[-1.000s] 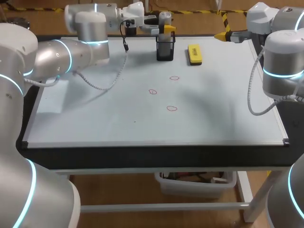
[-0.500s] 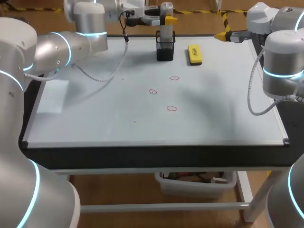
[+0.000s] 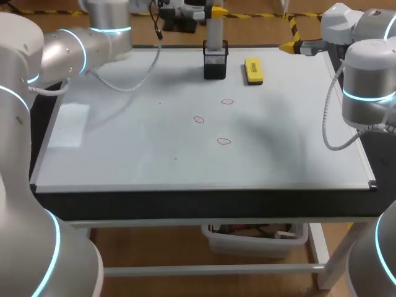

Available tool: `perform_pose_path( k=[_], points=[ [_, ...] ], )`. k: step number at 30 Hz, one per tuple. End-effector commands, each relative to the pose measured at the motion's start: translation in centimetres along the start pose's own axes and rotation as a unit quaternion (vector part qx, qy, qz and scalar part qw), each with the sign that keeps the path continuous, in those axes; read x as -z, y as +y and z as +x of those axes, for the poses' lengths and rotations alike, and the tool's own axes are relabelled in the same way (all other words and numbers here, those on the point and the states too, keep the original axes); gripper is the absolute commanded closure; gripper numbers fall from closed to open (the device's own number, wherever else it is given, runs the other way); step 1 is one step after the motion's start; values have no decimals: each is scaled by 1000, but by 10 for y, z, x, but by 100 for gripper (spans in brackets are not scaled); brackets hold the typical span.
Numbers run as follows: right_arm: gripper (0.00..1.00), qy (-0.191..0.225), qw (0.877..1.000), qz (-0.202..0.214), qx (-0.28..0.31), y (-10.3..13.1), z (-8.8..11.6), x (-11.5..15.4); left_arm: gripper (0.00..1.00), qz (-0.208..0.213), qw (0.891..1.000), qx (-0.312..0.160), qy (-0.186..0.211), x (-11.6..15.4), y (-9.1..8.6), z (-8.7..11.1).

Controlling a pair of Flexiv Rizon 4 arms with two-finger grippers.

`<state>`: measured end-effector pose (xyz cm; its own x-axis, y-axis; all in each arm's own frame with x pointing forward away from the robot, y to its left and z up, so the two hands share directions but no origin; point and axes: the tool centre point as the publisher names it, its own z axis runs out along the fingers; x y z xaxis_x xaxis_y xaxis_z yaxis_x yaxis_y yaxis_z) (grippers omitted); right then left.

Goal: Pick up the inspection probe, press it on each red-marked spot on the whiteboard one by one, put down the probe, pick up the eraser, and wipe off all the red marks.

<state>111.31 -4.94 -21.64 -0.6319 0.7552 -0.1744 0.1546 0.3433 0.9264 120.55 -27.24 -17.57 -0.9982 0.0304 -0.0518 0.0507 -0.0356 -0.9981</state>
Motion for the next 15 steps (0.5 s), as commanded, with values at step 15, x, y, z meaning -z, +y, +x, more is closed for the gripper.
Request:
perform_pose_path(
  k=[15],
  points=[
    [0,0,1000,1,0,0,0,0,100,-8,999,-25,-45,78,-40,40]
  ],
)
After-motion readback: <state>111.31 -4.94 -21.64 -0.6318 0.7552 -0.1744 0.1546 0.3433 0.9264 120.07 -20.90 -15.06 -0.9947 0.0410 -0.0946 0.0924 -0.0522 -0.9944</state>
